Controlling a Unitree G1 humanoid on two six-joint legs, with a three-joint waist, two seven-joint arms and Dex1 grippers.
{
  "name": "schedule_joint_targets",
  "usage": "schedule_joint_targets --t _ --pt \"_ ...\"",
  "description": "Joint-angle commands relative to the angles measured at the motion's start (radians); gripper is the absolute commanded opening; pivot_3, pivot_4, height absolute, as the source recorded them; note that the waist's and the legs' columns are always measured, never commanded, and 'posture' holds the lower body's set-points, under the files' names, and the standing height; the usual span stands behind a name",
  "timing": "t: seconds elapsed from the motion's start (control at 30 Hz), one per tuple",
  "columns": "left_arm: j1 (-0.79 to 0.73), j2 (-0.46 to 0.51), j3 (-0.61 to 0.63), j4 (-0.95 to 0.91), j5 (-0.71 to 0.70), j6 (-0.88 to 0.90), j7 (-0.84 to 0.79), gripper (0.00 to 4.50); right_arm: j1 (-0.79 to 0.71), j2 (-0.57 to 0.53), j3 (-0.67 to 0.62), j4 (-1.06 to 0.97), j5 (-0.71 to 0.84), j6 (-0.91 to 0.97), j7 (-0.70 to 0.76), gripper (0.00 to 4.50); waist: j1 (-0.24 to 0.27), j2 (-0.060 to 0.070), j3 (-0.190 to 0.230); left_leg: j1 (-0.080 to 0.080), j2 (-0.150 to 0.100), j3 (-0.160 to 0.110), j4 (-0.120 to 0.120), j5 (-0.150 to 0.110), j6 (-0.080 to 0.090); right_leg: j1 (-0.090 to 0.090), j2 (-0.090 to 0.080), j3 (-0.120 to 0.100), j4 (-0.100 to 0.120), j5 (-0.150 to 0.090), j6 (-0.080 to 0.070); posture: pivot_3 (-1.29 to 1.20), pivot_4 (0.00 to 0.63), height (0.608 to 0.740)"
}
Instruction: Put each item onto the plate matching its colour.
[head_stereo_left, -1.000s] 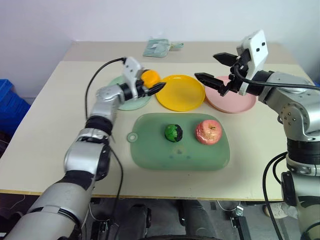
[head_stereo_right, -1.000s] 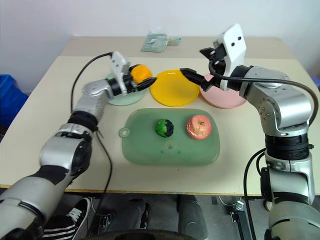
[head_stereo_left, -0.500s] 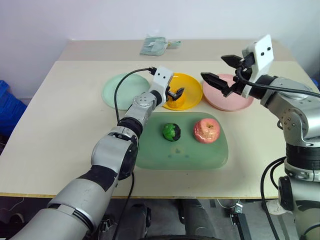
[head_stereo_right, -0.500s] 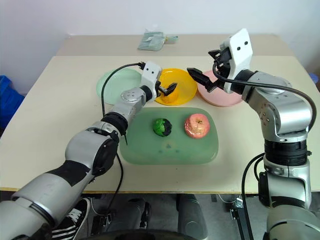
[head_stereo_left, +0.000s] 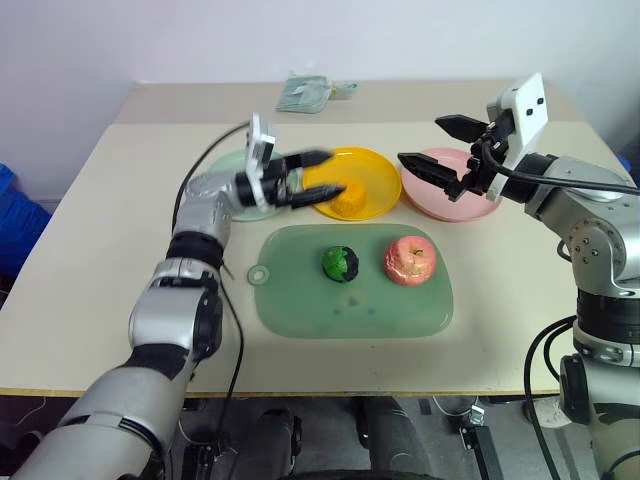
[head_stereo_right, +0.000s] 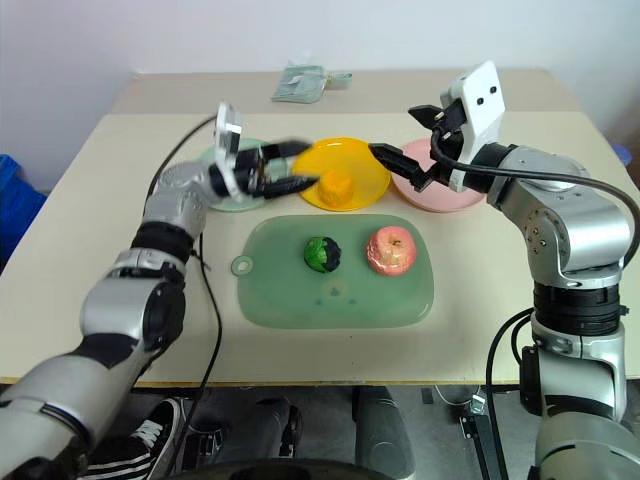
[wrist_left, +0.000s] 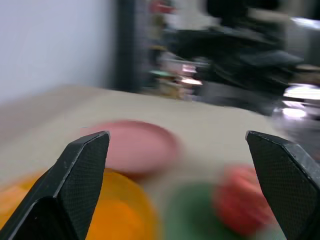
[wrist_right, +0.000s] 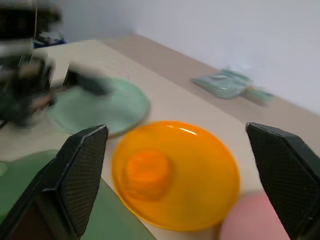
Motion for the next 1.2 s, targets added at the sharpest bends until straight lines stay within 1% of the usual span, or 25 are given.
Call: schedule_joint_targets --t 0.03,0.1,0.27,0.37,0.7,0.77,0.8,0.83,0.9,1.1,1.2 --pt "0.092 0.009 -0.095 -0.130 0.072 -0.101 0.006 4.46 -0.015 -0.016 0.005 -0.032 0.023 -0.018 0.057 4.50 0.005 0.000 0.000 0.000 0.000 0.000 0.001 0.000 0.000 0.000 0.000 0.000 0.000 0.000 0.000 0.00 0.150 0.740" --pt "0.127 0.000 -0.117 -0.132 0.100 -0.144 0.056 4.46 0.003 -0.026 0.014 -0.057 0.039 -0.016 0.098 4.50 0.007 0.000 0.000 0.000 0.000 -0.001 0.001 0.000 0.000 0.000 0.000 0.000 0.000 0.000 0.000 0.00 0.150 0.740" --pt "0.200 -0.052 -0.132 -0.226 0.053 -0.137 0.066 4.46 0.010 -0.018 0.013 -0.068 0.049 -0.017 0.112 4.50 0.006 0.000 0.000 -0.001 0.000 -0.001 0.001 0.000 0.000 0.000 -0.001 0.000 0.000 0.000 0.000 0.00 0.150 0.740" --pt "0.222 -0.057 -0.164 -0.218 0.095 -0.196 0.094 4.46 0.010 -0.018 0.013 -0.064 0.044 -0.021 0.111 4.50 0.005 0.000 0.000 0.000 0.000 -0.001 0.001 0.000 0.000 0.000 -0.001 0.000 0.000 0.000 -0.001 0.00 0.150 0.740" --pt "0.225 -0.061 -0.231 -0.137 0.151 -0.279 0.131 4.46 0.020 -0.028 0.008 -0.072 0.035 -0.022 0.100 4.50 0.005 0.000 0.000 0.001 0.000 0.000 0.001 0.000 0.000 0.001 -0.001 0.000 0.000 0.000 -0.001 0.00 0.150 0.740" --pt "0.224 -0.062 -0.242 -0.129 0.154 -0.269 0.122 3.94 0.021 -0.028 0.008 -0.075 0.036 -0.021 0.099 4.50 0.005 0.000 0.000 0.001 0.000 0.000 0.001 0.000 0.000 0.001 -0.001 0.000 0.000 0.000 -0.001 0.00 0.150 0.740" --pt "0.224 -0.064 -0.245 -0.122 0.164 -0.290 0.146 3.63 0.021 -0.028 0.008 -0.076 0.037 -0.020 0.099 4.50 0.005 0.000 0.000 0.001 0.000 0.000 0.001 0.000 0.000 0.001 -0.001 0.000 0.000 0.000 -0.001 0.00 0.150 0.740" --pt "0.225 -0.067 -0.245 -0.117 0.170 -0.310 0.166 3.07 0.021 -0.028 0.008 -0.077 0.037 -0.018 0.098 4.50 0.005 0.000 0.000 0.001 0.000 0.000 0.001 0.000 0.000 0.001 -0.001 0.000 0.000 0.000 -0.001 0.00 0.150 0.740" --pt "0.227 -0.067 -0.247 -0.118 0.168 -0.314 0.170 2.24 0.022 -0.029 0.008 -0.081 0.040 -0.015 0.097 4.50 0.005 0.000 0.000 0.001 0.000 0.000 0.001 0.000 0.000 0.001 -0.001 0.000 0.000 0.000 -0.001 0.00 0.150 0.740" --pt "0.218 -0.067 -0.211 -0.123 0.130 -0.309 0.192 2.24 0.015 -0.028 0.004 -0.083 0.045 -0.013 0.093 4.50 0.005 0.000 0.000 0.001 0.000 0.000 0.001 0.000 0.000 0.001 -0.001 0.000 0.000 0.000 -0.001 0.00 0.150 0.740" --pt "0.164 -0.088 -0.126 -0.104 0.092 -0.330 0.347 2.24 0.015 -0.023 -0.001 -0.083 0.053 -0.009 0.090 4.50 0.006 0.000 0.000 0.001 0.000 0.000 0.001 0.000 0.000 0.001 -0.001 0.000 0.000 0.000 -0.001 0.00 0.150 0.740"
